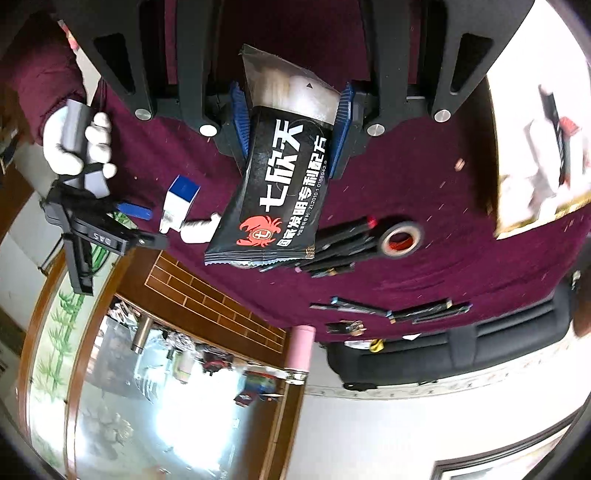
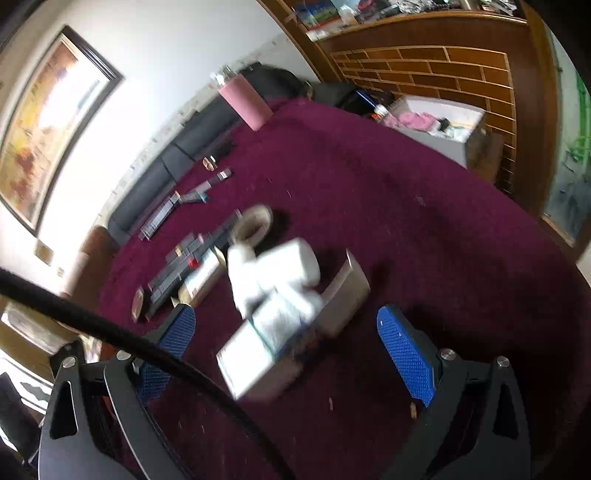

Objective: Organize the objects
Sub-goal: 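Grasp the black snack pouch with the left tool while the right tool grasps the white-green medicine box, then carry the pouch and medicine box into the white box and release both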

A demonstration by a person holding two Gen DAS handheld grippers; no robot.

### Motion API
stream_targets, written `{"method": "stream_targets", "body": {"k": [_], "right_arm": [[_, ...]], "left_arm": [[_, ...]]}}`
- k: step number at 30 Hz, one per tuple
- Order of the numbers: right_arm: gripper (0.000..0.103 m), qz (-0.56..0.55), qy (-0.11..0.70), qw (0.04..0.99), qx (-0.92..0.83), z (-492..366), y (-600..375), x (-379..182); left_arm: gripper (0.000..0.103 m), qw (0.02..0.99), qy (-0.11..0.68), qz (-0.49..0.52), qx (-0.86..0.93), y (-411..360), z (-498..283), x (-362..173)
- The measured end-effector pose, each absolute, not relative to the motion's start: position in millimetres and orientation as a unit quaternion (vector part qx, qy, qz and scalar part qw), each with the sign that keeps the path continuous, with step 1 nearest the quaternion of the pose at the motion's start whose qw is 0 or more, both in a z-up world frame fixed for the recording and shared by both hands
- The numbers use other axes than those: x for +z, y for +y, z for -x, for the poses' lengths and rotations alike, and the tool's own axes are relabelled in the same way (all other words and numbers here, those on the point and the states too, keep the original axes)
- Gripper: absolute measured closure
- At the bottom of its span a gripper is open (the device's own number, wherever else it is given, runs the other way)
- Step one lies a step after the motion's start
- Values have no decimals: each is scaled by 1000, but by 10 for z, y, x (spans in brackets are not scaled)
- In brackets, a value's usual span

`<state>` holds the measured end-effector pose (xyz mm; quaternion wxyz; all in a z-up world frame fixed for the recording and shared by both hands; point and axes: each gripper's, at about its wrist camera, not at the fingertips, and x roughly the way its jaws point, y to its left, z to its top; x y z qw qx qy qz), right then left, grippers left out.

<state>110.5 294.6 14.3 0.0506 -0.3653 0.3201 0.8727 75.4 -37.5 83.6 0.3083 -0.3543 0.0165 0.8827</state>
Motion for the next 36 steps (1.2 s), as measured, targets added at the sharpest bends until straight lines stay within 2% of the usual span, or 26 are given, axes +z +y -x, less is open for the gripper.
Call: {"method": "stream_targets", "body": {"k": [6,11,13,15,16,18,23,28,36], "right_arm": [[3,407,354,64,839,-1064,2878,44],[5,446,300,122,834,-750,2736,15],[18,442,278,142,841,-673,2671,18],[52,444,251,141,848,-626,2597,24],[59,443,250,127,852,-626,2580,19],[65,442,258,107,853,-678,2586,7],[70,425,279,62,859,-942,2596,80],[70,415,283,-11,865,-1056,2397,238],[70,421,250,-175,854,-843,1477,480]], "left_arm": [[69,305,-27,355,883,-634,-823,715],[69,311,-46,352,882,-768,-930,664],[69,314,-51,350,881,-801,-960,667],[69,315,-56,350,881,-847,-987,663],[69,315,-59,349,881,-867,-988,662],[69,314,-61,347,882,-900,-1000,668],[69,304,-80,343,885,-1018,-1002,653],[69,284,-116,342,888,-1201,-994,632],[69,231,-160,335,899,-1760,-1056,664]]}}
